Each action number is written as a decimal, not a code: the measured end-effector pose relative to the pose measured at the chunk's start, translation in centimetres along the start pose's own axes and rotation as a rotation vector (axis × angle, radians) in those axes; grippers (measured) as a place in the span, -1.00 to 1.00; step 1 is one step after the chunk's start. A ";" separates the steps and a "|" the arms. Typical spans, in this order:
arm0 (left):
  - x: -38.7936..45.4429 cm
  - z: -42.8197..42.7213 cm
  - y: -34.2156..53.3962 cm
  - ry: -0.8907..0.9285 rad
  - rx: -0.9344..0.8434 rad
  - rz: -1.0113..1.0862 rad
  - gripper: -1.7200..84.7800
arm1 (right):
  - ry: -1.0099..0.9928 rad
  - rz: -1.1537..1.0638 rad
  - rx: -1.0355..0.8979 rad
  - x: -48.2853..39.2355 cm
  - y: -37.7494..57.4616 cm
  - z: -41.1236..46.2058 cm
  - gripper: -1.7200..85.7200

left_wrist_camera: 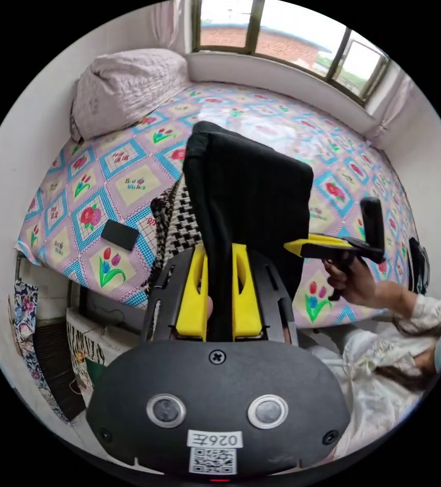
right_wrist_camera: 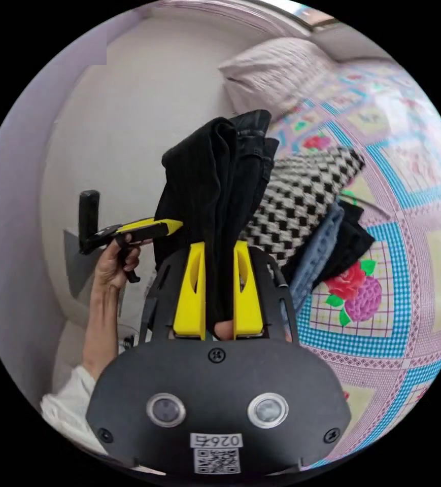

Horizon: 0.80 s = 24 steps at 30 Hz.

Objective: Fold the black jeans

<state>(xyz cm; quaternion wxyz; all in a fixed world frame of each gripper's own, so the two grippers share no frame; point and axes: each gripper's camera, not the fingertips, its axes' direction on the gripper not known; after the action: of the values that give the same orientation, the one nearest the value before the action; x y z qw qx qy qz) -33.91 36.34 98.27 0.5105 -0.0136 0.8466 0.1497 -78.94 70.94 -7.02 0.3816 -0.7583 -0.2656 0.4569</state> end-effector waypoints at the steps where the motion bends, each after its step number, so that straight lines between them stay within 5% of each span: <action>1: -0.7 3.8 -1.4 -0.057 -0.034 -0.026 -0.81 | 0.067 0.091 -0.038 2.2 -1.1 2.8 -0.84; 4: 0.3 13.2 -2.5 -0.209 -0.150 -0.063 -0.83 | 0.033 0.179 -0.068 7.1 -1.8 6.2 -0.84; 8: 5.3 15.2 -0.9 -0.425 -0.072 0.040 -0.85 | -0.091 0.224 -0.091 9.7 -1.1 5.3 -0.92; 13: 12.3 16.0 2.9 -0.826 -0.067 0.439 -0.96 | 0.034 0.189 -0.014 11.6 4.2 -1.7 -0.98; 16: 15.1 15.4 5.7 -1.045 0.042 0.480 -0.98 | 0.168 0.152 0.000 11.6 10.3 -7.4 -0.98; 20: 15.6 12.5 8.9 -0.993 0.256 0.276 -0.98 | 0.356 0.192 0.025 10.0 19.9 -14.8 -0.98; 24: 14.5 9.8 12.3 -0.674 0.440 -0.088 -0.98 | 0.508 0.261 0.149 6.9 27.8 -20.3 -0.98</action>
<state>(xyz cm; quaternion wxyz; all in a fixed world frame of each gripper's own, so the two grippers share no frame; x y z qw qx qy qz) -34.58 52.55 84.41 0.7563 0.1094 0.6421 -0.0611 -56.22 53.57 -27.34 0.4284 -0.8460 -0.0277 0.3161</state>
